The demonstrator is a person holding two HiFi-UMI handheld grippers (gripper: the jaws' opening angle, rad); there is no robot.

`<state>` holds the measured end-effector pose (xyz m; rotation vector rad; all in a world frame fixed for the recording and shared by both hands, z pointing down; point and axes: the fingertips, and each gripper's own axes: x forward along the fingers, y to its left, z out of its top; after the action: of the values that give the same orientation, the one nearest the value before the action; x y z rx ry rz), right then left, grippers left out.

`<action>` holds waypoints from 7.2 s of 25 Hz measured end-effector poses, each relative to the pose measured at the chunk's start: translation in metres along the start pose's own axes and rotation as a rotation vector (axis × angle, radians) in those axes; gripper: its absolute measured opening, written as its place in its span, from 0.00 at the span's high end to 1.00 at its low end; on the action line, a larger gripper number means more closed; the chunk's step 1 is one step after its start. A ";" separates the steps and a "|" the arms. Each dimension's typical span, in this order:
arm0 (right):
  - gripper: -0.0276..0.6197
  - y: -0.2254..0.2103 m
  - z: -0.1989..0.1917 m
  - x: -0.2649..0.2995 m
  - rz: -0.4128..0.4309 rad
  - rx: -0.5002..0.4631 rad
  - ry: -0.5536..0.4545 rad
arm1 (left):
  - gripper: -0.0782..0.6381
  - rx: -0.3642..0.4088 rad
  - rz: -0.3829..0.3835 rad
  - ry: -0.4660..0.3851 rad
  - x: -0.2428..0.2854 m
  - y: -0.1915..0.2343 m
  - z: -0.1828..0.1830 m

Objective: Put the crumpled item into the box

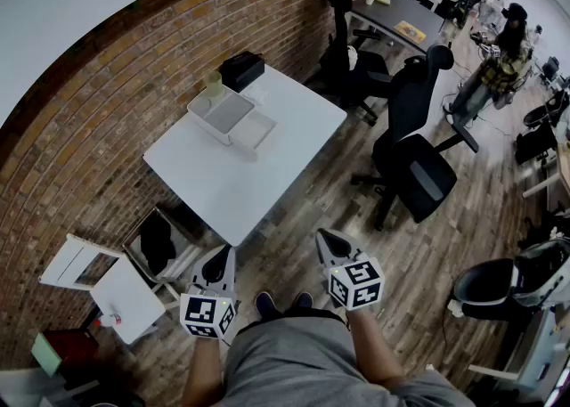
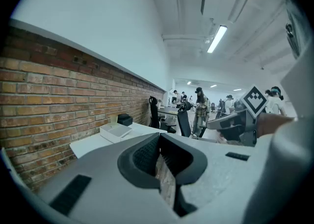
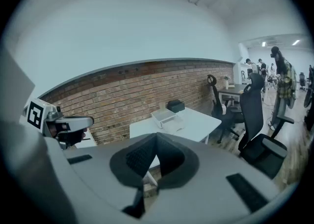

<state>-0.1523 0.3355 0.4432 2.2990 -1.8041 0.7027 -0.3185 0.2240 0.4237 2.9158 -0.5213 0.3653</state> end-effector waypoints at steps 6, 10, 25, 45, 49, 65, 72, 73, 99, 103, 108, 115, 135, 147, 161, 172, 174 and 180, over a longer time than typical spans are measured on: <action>0.95 -0.008 -0.002 -0.004 0.005 0.002 0.003 | 0.88 0.001 -0.010 0.009 0.009 -0.012 -0.002; 0.95 -0.009 -0.002 -0.006 0.016 -0.004 0.003 | 0.88 0.013 -0.002 0.017 0.012 -0.019 -0.003; 0.95 -0.035 -0.007 -0.028 0.038 0.031 -0.040 | 0.88 -0.010 -0.014 0.018 0.028 -0.064 -0.006; 0.73 -0.083 -0.024 -0.064 0.074 0.013 -0.100 | 0.67 0.028 0.018 0.007 0.038 -0.131 -0.015; 0.66 -0.087 -0.031 -0.060 0.084 0.008 -0.064 | 0.67 0.028 0.039 0.000 0.039 -0.130 -0.013; 0.57 -0.119 -0.011 -0.026 0.036 -0.027 -0.074 | 0.67 0.021 0.009 -0.001 0.094 -0.108 -0.008; 0.57 -0.136 0.007 0.014 0.044 -0.035 -0.055 | 0.67 0.007 0.000 0.011 0.140 -0.083 -0.001; 0.57 -0.138 0.010 0.021 0.047 -0.036 -0.051 | 0.67 0.004 0.000 0.015 0.147 -0.079 0.000; 0.62 -0.154 0.121 0.194 -0.004 -0.106 -0.014 | 0.67 -0.080 -0.039 -0.012 0.277 0.088 0.057; 0.62 -0.153 0.133 0.209 -0.015 -0.097 -0.027 | 0.67 -0.062 -0.078 -0.009 0.294 0.099 0.067; 0.63 -0.158 0.136 0.230 -0.004 -0.104 -0.002 | 0.67 -0.085 -0.063 0.002 0.303 0.111 0.067; 0.63 -0.173 0.146 0.278 0.051 -0.173 0.027 | 0.67 -0.116 0.002 0.010 0.330 0.130 0.059; 0.64 -0.216 0.171 0.442 0.222 -0.274 0.116 | 0.67 -0.146 0.154 0.078 0.393 0.174 0.064; 0.64 -0.233 0.125 0.552 0.255 -0.343 0.236 | 0.67 -0.172 0.201 0.116 0.421 0.196 0.055; 0.66 -0.291 0.061 0.669 0.206 -0.355 0.363 | 0.67 -0.203 0.202 0.152 0.430 0.198 0.046; 0.68 -0.286 0.049 0.711 0.253 -0.407 0.429 | 0.67 -0.232 0.208 0.173 0.431 0.204 0.040; 0.69 -0.286 0.044 0.717 0.264 -0.406 0.455 | 0.67 -0.231 0.213 0.171 0.430 0.205 0.038; 0.73 -0.284 0.037 0.721 0.266 -0.408 0.495 | 0.67 -0.255 0.221 0.180 0.427 0.208 0.033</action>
<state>0.2520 -0.2373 0.7755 1.4877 -1.8107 0.7676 0.0026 -0.1115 0.5283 2.5576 -0.7991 0.5400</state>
